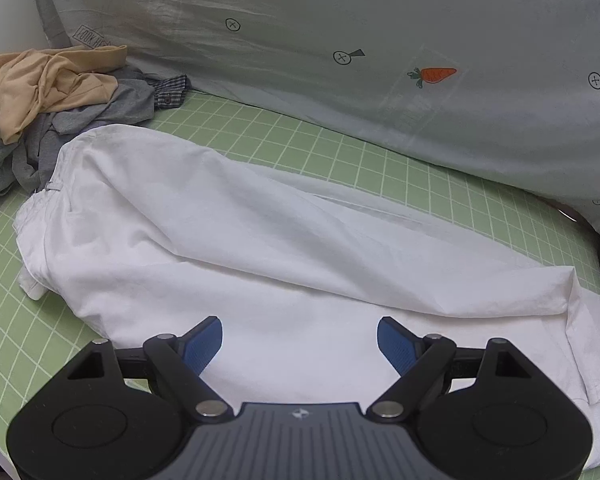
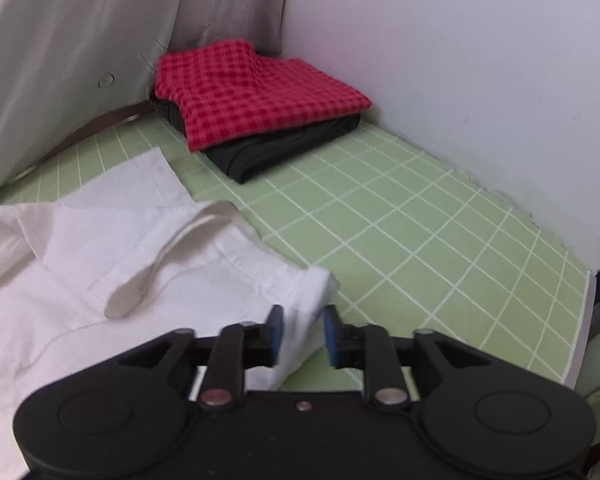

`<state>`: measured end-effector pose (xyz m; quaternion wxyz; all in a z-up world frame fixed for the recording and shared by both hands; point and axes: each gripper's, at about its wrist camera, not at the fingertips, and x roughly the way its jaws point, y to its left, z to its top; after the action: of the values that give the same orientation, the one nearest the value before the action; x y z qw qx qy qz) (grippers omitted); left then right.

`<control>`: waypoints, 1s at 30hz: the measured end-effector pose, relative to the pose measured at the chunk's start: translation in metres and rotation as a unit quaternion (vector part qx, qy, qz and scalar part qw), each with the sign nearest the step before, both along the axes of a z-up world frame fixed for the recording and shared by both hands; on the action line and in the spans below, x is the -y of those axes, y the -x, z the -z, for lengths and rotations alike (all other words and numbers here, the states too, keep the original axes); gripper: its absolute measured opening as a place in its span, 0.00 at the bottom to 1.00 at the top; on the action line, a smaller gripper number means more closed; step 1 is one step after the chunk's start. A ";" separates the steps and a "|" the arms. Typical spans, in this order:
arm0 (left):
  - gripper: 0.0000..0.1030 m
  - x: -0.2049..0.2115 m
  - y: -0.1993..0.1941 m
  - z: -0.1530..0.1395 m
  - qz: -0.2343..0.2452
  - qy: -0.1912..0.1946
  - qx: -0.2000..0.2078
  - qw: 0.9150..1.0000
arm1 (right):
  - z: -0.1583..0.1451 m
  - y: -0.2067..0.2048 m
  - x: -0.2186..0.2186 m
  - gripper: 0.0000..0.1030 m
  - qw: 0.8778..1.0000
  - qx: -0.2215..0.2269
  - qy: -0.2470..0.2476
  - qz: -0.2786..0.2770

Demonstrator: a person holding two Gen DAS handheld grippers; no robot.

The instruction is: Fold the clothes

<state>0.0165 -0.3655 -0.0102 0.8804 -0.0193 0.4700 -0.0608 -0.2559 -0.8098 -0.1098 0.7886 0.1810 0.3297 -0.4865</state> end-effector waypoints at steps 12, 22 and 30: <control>0.83 0.002 -0.006 0.008 -0.003 -0.013 -0.018 1.000 | 0.017 -0.085 -0.035 0.72 0.989 0.034 -0.053 -0.135; 0.83 0.006 -0.024 0.018 -0.026 -0.034 -0.042 0.998 | 0.003 -0.122 0.027 0.13 0.985 0.057 -0.031 -0.161; 0.83 -0.006 -0.037 0.022 -0.065 -0.033 -0.046 0.996 | -0.036 -0.160 0.087 0.38 0.994 0.070 0.043 -0.074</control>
<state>0.0535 -0.3598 -0.0326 0.8598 -0.0230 0.5099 0.0130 -0.0958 -0.8964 -0.0735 0.8509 0.1554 0.2643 -0.4266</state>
